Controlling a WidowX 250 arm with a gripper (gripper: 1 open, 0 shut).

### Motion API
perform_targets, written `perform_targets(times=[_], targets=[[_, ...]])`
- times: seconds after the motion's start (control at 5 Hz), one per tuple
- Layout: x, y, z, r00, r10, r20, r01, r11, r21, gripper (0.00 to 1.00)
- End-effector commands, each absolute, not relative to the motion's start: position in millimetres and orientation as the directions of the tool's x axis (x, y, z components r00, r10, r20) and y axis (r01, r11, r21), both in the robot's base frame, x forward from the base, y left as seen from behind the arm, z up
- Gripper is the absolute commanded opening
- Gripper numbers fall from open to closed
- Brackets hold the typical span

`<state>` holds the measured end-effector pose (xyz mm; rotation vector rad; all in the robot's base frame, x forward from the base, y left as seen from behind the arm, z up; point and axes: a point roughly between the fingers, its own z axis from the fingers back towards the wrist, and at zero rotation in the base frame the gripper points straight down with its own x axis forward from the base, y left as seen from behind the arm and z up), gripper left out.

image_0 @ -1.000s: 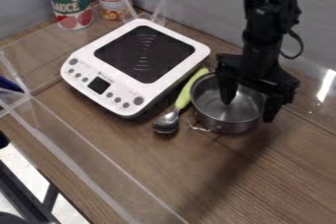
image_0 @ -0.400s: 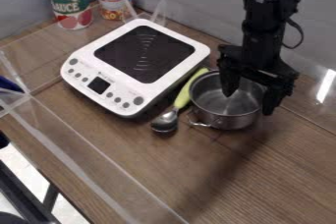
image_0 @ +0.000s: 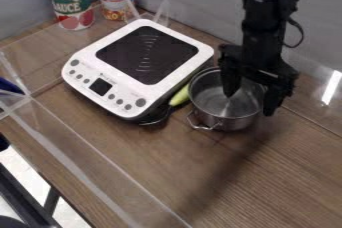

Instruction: Put silver pot on the white and black stove top

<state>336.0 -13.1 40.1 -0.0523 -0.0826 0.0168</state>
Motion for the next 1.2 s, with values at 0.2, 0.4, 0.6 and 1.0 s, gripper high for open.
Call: perform_targets(times=[0.2, 0.4, 0.6, 1.0], targets=[[341, 13, 44.8, 0.991, 0.101, 0.093, -0.097, 0.994, -0.046, 1.00], [345, 18, 50.1, 0.989, 0.119, 0.086, -0.115, 0.992, -0.042, 0.00], [348, 24, 47.8, 0.987, 0.138, 0.083, -0.136, 0.990, -0.031, 0.00], [347, 52, 84.9, 0.974, 0.195, 0.112, -0.195, 0.981, -0.008, 0.00]])
